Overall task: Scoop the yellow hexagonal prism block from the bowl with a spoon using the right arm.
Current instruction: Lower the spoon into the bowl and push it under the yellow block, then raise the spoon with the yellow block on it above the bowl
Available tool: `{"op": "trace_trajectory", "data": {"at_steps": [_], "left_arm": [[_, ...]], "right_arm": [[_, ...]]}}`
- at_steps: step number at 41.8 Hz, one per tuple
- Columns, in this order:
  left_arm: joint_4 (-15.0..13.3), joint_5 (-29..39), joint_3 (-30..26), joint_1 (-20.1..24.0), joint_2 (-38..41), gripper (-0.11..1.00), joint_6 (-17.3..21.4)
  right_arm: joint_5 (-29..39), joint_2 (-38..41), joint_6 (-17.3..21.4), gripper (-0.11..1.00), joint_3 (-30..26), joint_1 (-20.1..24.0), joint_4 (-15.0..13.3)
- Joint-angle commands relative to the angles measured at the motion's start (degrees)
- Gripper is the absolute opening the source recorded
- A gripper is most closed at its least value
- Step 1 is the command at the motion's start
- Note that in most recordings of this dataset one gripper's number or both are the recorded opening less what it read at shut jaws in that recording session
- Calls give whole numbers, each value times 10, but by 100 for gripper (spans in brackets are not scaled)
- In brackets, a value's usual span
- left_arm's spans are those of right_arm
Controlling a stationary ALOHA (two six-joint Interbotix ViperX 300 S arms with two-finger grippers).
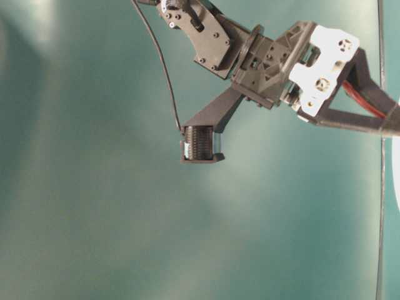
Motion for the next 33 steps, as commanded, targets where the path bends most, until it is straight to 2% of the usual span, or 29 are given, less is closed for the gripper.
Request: {"op": "trace_trajectory", "data": {"at_steps": [1,19,33], "left_arm": [[2,-3,-6,1,4,1,0],[2,2,-6,1,4,1,-1],[2,3,-6,1,4,1,-1]], "right_arm": [[-13,-10,0,23,-12,3,3],[-51,-26,0,23,0,4,4],[-120,-50,3,23,40,14,5]]}}
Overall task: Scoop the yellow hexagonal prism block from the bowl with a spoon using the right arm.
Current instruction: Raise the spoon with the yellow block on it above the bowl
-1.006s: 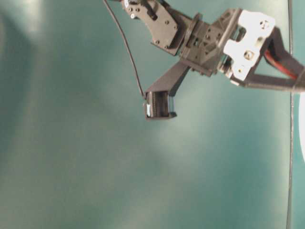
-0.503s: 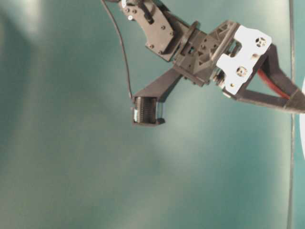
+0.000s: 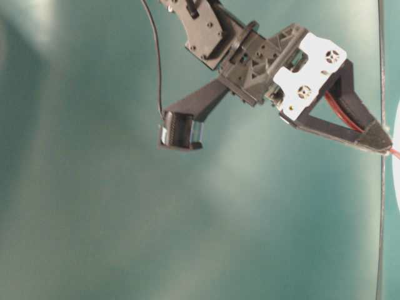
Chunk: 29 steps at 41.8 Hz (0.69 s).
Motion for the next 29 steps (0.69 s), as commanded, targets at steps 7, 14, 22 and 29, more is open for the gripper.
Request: {"op": "trace_trajectory", "data": {"at_steps": [7,14,22,29], "left_arm": [[1,-3,-6,1,4,1,-1],[1,-3,-6,1,4,1,-1],[2,-3,-6,1,4,1,-3],[1,-3,-6,1,4,1,-3]], "right_arm": [[-62,-41,1,23,27,12,3],[-149,-72,1,23,69,25,3],[-280,-131,4,23,139,50,3],[-319,-182,35,23,185,57,3]]}}
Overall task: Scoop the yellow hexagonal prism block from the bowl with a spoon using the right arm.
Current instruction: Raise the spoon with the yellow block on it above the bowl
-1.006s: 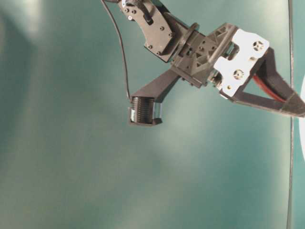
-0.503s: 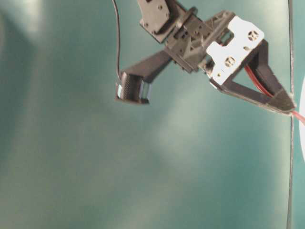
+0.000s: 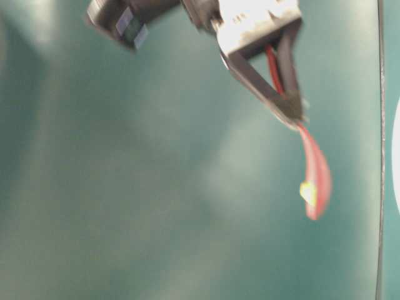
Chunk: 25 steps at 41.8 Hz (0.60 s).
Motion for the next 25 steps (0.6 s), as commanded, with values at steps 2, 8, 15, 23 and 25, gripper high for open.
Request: {"op": "trace_trajectory", "data": {"at_steps": [2,8,15,23,25], "left_arm": [[1,-2,-6,1,5,1,-1],[1,-2,-6,0,5,1,-4],[2,-2,-6,0,5,1,-4],[1,-2,-6,1,5,1,-4],[1,-2,-6,1,5,1,-4]], "right_arm": [[-13,-40,16,23,11,0,0],[-4,-64,20,23,13,0,0],[19,-83,20,23,11,0,-1],[23,-85,23,23,11,0,-1],[24,-85,23,23,11,0,-1]]}}
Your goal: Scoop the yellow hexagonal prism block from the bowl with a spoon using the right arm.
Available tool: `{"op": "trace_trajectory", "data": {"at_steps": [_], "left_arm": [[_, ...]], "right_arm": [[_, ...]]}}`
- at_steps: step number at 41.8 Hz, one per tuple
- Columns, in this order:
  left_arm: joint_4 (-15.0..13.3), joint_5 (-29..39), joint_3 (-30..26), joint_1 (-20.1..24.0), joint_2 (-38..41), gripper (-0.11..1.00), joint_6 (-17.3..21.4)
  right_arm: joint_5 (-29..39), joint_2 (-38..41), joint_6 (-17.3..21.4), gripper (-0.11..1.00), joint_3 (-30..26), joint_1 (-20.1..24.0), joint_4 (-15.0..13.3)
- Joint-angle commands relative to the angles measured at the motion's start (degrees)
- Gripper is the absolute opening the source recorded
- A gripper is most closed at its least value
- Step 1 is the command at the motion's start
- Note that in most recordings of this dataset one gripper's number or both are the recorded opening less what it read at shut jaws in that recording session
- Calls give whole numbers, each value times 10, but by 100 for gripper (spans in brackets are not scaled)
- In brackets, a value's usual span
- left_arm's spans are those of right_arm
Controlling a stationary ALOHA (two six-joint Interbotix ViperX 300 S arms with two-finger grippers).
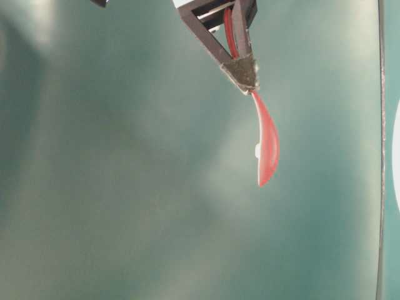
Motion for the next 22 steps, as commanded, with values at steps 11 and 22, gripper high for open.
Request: {"op": "trace_trajectory", "data": {"at_steps": [11,22], "left_arm": [[2,-5,-7,1,3,1,4],[2,-6,-9,1,-1,1,5]], "right_arm": [[16,-10,1,23,-10,1,-1],[19,-10,0,23,-10,1,-1]]}}
